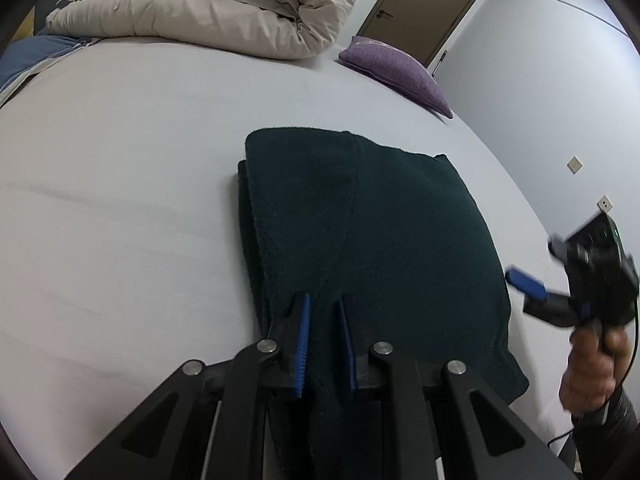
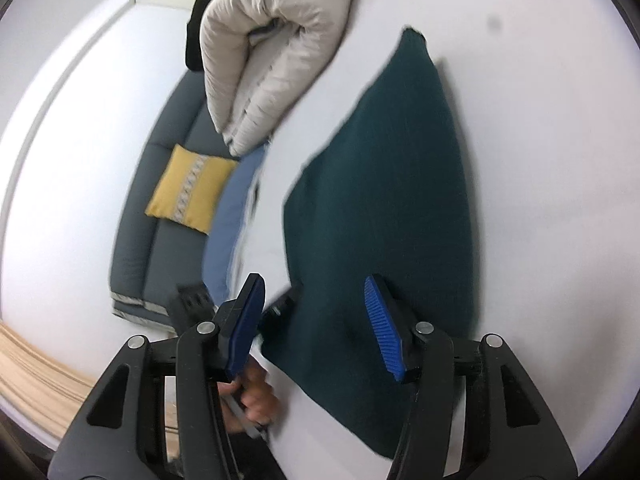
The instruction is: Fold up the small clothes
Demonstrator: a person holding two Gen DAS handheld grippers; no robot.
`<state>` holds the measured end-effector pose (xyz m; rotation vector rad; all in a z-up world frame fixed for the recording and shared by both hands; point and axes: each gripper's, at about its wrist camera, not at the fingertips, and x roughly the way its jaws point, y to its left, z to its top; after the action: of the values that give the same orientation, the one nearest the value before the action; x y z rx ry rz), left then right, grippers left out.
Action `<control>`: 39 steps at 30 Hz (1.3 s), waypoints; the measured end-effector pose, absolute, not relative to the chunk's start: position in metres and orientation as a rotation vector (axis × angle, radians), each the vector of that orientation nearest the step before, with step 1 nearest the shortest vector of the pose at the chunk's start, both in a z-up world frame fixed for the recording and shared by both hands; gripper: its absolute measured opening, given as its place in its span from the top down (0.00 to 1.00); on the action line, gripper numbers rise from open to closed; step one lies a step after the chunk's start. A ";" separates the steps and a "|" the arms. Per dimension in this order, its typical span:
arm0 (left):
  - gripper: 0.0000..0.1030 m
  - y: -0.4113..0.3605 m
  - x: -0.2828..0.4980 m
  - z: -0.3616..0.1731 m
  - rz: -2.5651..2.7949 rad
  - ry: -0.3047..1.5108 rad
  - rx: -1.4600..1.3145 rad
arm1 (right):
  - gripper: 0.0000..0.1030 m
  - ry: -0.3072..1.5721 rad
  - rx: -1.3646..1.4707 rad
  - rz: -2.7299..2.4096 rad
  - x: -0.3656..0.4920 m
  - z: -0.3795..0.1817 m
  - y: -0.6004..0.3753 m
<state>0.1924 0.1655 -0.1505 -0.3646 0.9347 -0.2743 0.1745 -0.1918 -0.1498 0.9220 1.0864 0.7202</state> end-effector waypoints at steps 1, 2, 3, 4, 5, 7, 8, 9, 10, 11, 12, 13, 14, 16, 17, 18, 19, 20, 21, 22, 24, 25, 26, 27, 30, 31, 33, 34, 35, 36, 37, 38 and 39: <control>0.83 0.166 0.192 -0.151 -0.276 0.935 -0.368 | 0.50 1.107 0.927 0.733 0.187 -0.154 -0.189; 0.83 0.167 0.192 -0.152 -0.279 0.936 -0.373 | 0.51 1.119 0.923 0.725 0.196 -0.158 -0.188; 0.83 0.168 0.191 -0.153 -0.283 0.936 -0.376 | 0.52 1.121 0.926 0.709 0.206 -0.163 -0.190; 0.83 0.169 0.191 -0.154 -0.286 0.936 -0.377 | 0.52 1.120 0.943 0.707 0.216 -0.167 -0.193; 0.83 0.165 0.193 -0.153 -0.287 0.936 -0.379 | 0.52 1.118 0.972 0.709 0.228 -0.170 -0.199; 0.83 0.167 0.194 -0.155 -0.295 0.934 -0.391 | 0.52 1.085 1.020 0.686 0.254 -0.174 -0.208; 0.83 0.168 0.193 -0.156 -0.299 0.933 -0.395 | 0.52 1.068 1.026 0.664 0.264 -0.174 -0.209; 0.83 0.168 0.193 -0.157 -0.301 0.931 -0.395 | 0.52 1.064 1.030 0.616 0.275 -0.177 -0.213; 0.83 0.167 0.193 -0.158 -0.301 0.930 -0.394 | 0.51 1.078 1.041 0.573 0.289 -0.185 -0.216; 0.83 0.166 0.192 -0.158 -0.299 0.929 -0.387 | 0.51 1.088 1.051 0.557 0.297 -0.191 -0.217; 0.83 0.165 0.191 -0.157 -0.296 0.928 -0.378 | 0.52 1.095 1.044 0.534 0.305 -0.197 -0.218; 0.83 0.164 0.190 -0.157 -0.293 0.927 -0.368 | 0.52 1.099 1.026 0.511 0.314 -0.202 -0.219; 0.83 0.161 0.192 -0.157 -0.288 0.926 -0.359 | 0.53 1.093 1.025 0.506 0.321 -0.204 -0.218; 0.83 0.160 0.191 -0.158 -0.287 0.926 -0.353 | 0.53 1.072 1.039 0.470 0.324 -0.202 -0.226; 0.83 0.160 0.191 -0.158 -0.289 0.926 -0.352 | 0.52 1.063 1.041 0.440 0.322 -0.199 -0.232; 0.83 0.160 0.191 -0.159 -0.290 0.926 -0.350 | 0.52 1.057 1.042 0.426 0.320 -0.195 -0.233; 0.83 0.160 0.192 -0.160 -0.291 0.925 -0.348 | 0.50 1.037 1.053 0.447 0.311 -0.186 -0.238; 0.83 0.160 0.192 -0.160 -0.289 0.923 -0.342 | 0.50 1.025 1.064 0.478 0.295 -0.181 -0.246; 0.83 0.159 0.192 -0.160 -0.286 0.922 -0.338 | 0.50 1.009 1.080 0.550 0.281 -0.172 -0.247; 0.83 0.158 0.191 -0.160 -0.283 0.921 -0.334 | 0.50 1.003 1.072 0.637 0.261 -0.161 -0.245; 0.83 0.156 0.193 -0.159 -0.278 0.921 -0.323 | 0.50 1.003 1.024 0.769 0.227 -0.148 -0.233; 0.83 0.156 0.193 -0.160 -0.278 0.921 -0.322 | 0.50 1.026 1.000 0.826 0.212 -0.148 -0.224; 0.83 0.157 0.193 -0.160 -0.279 0.922 -0.325 | 0.50 1.079 0.966 0.860 0.194 -0.153 -0.213; 0.83 0.158 0.193 -0.160 -0.282 0.924 -0.332 | 0.50 1.112 0.944 0.872 0.184 -0.157 -0.208; 0.83 0.159 0.194 -0.160 -0.284 0.932 -0.336 | 0.51 1.277 0.763 0.823 0.146 -0.188 -0.188; 0.83 0.158 0.194 -0.160 -0.281 0.934 -0.329 | 0.52 1.258 0.756 0.820 0.140 -0.189 -0.190; 0.83 0.156 0.196 -0.158 -0.273 0.932 -0.310 | 0.52 1.243 0.792 0.810 0.133 -0.184 -0.199; 0.83 0.155 0.196 -0.158 -0.270 0.932 -0.301 | 0.52 1.241 0.829 0.803 0.132 -0.180 -0.205; 0.83 0.154 0.196 -0.158 -0.268 0.931 -0.297 | 0.50 1.221 0.843 0.807 0.131 -0.175 -0.207; 0.83 0.154 0.196 -0.157 -0.266 0.930 -0.294 | 0.50 1.191 0.845 0.813 0.130 -0.168 -0.210; 0.83 0.154 0.196 -0.158 -0.265 0.929 -0.293 | 0.50 1.177 0.843 0.822 0.129 -0.163 -0.210; 0.83 0.154 0.195 -0.158 -0.265 0.927 -0.293 | 0.50 1.183 0.840 0.824 0.122 -0.162 -0.213; 0.83 0.154 0.195 -0.158 -0.265 0.927 -0.293 | 0.50 1.204 0.830 0.811 0.123 -0.166 -0.210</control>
<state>0.1955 0.1536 -0.1579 -0.2927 0.9273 -0.2654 0.1234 -0.2105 -0.1661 0.8296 1.2040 0.8109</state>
